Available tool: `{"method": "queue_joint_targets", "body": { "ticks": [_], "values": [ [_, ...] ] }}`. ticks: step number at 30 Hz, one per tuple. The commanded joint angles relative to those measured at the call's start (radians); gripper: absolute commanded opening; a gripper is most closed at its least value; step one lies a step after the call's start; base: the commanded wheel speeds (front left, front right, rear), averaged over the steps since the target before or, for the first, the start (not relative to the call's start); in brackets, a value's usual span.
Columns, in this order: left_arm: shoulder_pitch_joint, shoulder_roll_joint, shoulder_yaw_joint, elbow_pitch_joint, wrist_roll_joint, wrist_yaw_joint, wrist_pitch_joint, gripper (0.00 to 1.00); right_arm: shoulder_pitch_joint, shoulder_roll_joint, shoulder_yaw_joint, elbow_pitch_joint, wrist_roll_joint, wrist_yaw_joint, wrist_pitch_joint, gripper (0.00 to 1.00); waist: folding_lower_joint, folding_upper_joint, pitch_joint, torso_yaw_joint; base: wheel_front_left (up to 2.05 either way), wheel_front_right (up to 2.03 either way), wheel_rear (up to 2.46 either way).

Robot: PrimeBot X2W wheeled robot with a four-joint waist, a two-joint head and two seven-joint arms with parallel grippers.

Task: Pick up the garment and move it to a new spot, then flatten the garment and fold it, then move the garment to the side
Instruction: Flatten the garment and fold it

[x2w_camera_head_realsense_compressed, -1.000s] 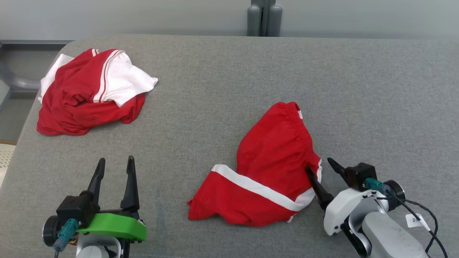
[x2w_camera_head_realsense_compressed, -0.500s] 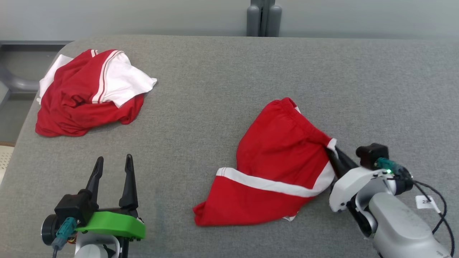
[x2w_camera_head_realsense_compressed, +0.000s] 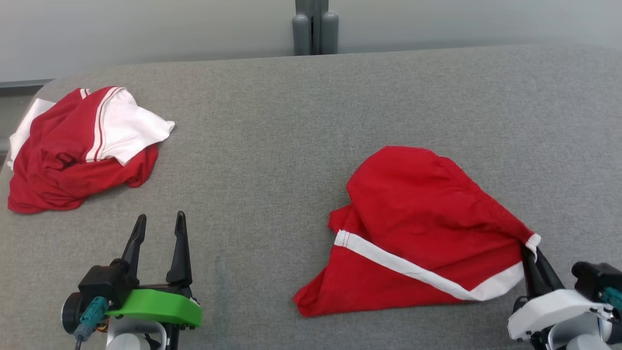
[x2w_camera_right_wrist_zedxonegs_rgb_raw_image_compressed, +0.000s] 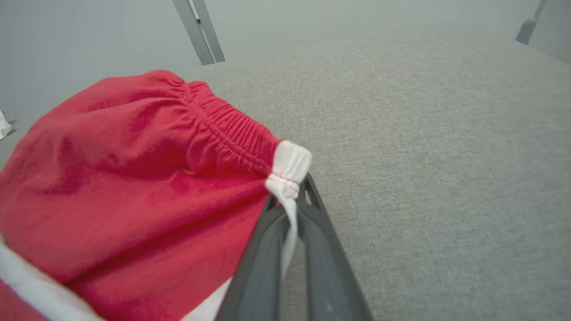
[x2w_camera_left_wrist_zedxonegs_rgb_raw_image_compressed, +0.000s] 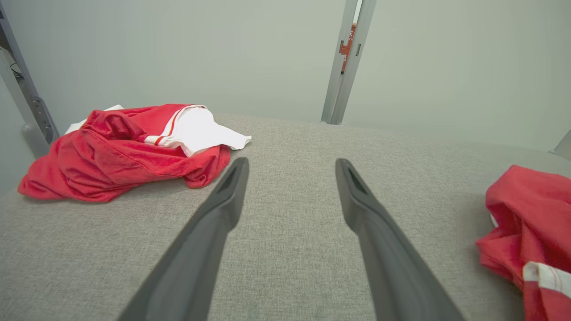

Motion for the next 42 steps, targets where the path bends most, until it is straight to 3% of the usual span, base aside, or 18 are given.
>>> {"method": "queue_joint_targets", "body": {
  "ticks": [1, 3, 5, 13, 18, 23, 33, 42],
  "values": [
    [0.006, 0.002, 0.003, -0.004, -0.001, 0.006, -0.001, 1.00, 0.024, 0.009, -0.011, -0.010, -0.002, 0.000, -0.003, 0.00, 0.0000, -0.0001, 0.006, -0.013, 0.00, 0.00, 0.00],
    [0.003, 0.002, 0.001, -0.003, 0.000, 0.006, -0.001, 1.00, 0.044, 0.020, -0.015, -0.015, -0.009, 0.000, -0.002, 0.00, 0.0000, -0.0001, 0.009, -0.020, 0.00, 0.00, 0.00],
    [-0.001, 0.002, 0.001, -0.001, 0.001, 0.005, -0.001, 1.00, 0.048, 0.032, -0.026, -0.026, -0.014, 0.000, -0.003, 1.00, 0.0000, -0.0001, 0.011, -0.025, 0.00, 0.00, 0.00],
    [-0.019, 0.002, 0.003, 0.003, 0.010, 0.002, -0.001, 1.00, 0.036, 0.080, -0.094, -0.210, -0.115, 0.000, -0.003, 1.00, 0.0000, -0.0001, 0.005, -0.049, 0.00, 0.00, 0.00],
    [-0.040, 0.002, -0.011, 0.010, 0.023, -0.001, -0.001, 1.00, 0.051, 0.103, -0.058, -0.333, -0.163, 0.000, -0.003, 1.00, 0.0000, -0.0001, 0.008, -0.066, 0.00, 0.00, 0.00],
    [-0.082, 0.010, -0.063, 0.042, 0.041, -0.007, -0.001, 1.00, 0.056, 0.117, -0.013, -0.376, -0.188, 0.000, -0.003, 1.00, 0.0000, -0.0001, 0.016, -0.086, 0.00, 0.00, 0.00],
    [-0.253, 0.070, -0.368, 0.226, 0.016, -0.010, 0.015, 1.00, 0.023, 0.127, 0.042, -0.374, -0.187, 0.000, -0.003, 1.00, 0.0000, -0.0001, 0.053, -0.159, 0.00, 0.00, 0.00],
    [-0.391, 0.100, -0.627, 0.427, -0.073, -0.010, 0.017, 1.00, 0.003, 0.130, 0.051, -0.358, -0.181, 0.000, -0.003, 1.00, 0.0000, -0.0001, 0.088, -0.217, 0.00, 0.00, 0.00]
  ]
}}
